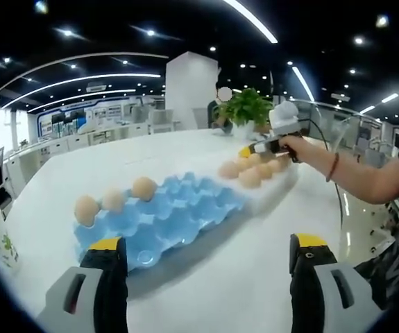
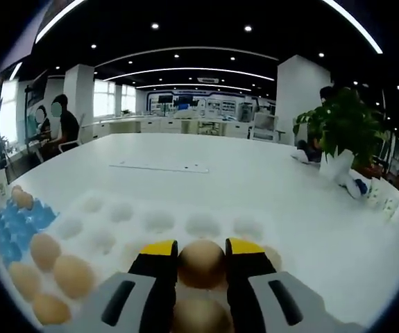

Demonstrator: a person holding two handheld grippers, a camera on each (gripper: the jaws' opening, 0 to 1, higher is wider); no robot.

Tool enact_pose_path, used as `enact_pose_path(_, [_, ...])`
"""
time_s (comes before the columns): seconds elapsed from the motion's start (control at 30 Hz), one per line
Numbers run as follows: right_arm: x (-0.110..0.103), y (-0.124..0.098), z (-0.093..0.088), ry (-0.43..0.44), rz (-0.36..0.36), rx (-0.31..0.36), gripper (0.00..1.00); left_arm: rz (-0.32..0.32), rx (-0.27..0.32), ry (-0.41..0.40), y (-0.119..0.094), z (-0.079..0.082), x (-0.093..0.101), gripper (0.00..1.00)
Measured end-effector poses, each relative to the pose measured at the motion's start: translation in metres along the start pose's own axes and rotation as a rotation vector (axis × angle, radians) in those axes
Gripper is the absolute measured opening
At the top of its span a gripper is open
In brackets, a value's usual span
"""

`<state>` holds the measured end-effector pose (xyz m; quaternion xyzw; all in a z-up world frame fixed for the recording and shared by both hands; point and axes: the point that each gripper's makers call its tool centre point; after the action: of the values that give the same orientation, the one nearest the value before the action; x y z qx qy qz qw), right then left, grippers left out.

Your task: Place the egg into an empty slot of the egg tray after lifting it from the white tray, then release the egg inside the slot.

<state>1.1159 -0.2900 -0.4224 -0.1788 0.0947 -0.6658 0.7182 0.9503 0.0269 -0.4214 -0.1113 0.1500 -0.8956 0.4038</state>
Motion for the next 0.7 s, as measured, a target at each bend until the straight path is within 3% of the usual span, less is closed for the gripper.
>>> enact_pose_path(0.43, [0.002,-0.005,0.003,0.069,0.006,0.082,0.27,0.0,0.011,0.001,-0.002,0.002,-0.001,1.0])
enact_pose_path(0.57, [0.004,-0.007,0.015,0.099,0.008,0.155,0.26,0.003,0.007,0.003,-0.002,0.002,-0.002,1.0])
enact_pose_path(0.7, [0.003,-0.013,0.021,0.085,0.012,0.167,0.26,0.001,0.007,0.001,-0.002,0.002,-0.001,1.0])
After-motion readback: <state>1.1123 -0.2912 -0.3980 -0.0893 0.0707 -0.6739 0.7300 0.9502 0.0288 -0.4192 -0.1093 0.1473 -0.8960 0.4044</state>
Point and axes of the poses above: the point that each gripper's makers call its tool centre point, and the gripper's own axes: y roughly forward along the fingers, x roughly to its right, z roughly out of its top, and after that the axes turned 2 degrees about -y, right-handed
